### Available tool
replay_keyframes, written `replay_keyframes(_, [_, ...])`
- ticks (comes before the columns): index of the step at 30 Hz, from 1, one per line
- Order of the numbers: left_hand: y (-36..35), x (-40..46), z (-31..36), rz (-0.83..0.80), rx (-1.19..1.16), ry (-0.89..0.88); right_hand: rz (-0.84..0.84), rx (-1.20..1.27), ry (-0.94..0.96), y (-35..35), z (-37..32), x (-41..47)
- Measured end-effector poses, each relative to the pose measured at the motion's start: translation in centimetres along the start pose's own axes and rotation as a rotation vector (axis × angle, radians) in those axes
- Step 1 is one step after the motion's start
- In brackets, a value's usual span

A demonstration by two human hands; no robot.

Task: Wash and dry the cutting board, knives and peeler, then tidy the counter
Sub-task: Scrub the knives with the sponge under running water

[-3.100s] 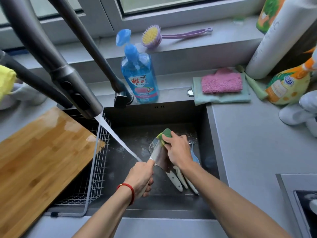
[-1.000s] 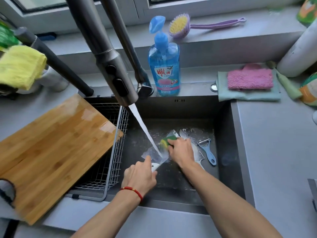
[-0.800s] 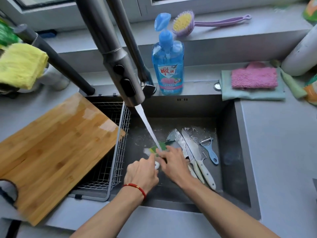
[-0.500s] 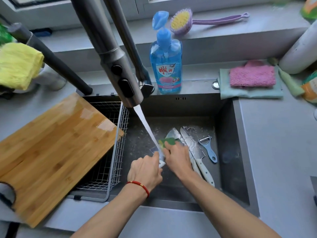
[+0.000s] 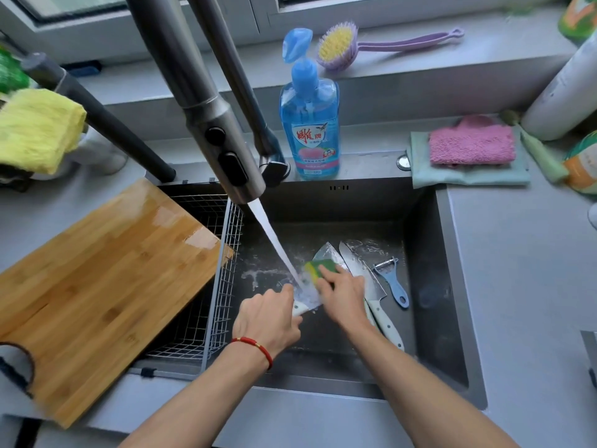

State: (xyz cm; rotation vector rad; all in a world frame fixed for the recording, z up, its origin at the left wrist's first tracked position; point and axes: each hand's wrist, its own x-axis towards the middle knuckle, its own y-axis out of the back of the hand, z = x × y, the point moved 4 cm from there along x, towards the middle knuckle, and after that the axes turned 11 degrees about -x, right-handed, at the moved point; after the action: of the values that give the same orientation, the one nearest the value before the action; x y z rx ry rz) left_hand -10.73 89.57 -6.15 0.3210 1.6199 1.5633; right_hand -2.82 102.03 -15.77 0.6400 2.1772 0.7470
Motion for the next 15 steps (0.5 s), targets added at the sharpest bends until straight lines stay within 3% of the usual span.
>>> replay_keyframes(3, [-0.3,-0.1,0.3,0.013,0.015,-0.024,0.023,-0.051,-0.193,1.2,1.6,1.2])
replay_keyframes(8, [-0.3,0.5,0.3,-0.003,-0.005,-0.030,-0.095,-0.014,0.218,-1.5,-2.5,-1.9])
replay_keyframes(13, [-0.4,-0.1,0.7,0.024,0.041,-0.076,0.003,-0.085,-0.140,1.1,1.7,1.1])
replay_keyframes(15, [-0.1,0.3,0.9,0.038,0.050,-0.068,-0.019,-0.031,0.008,0.1,-0.3,0.1])
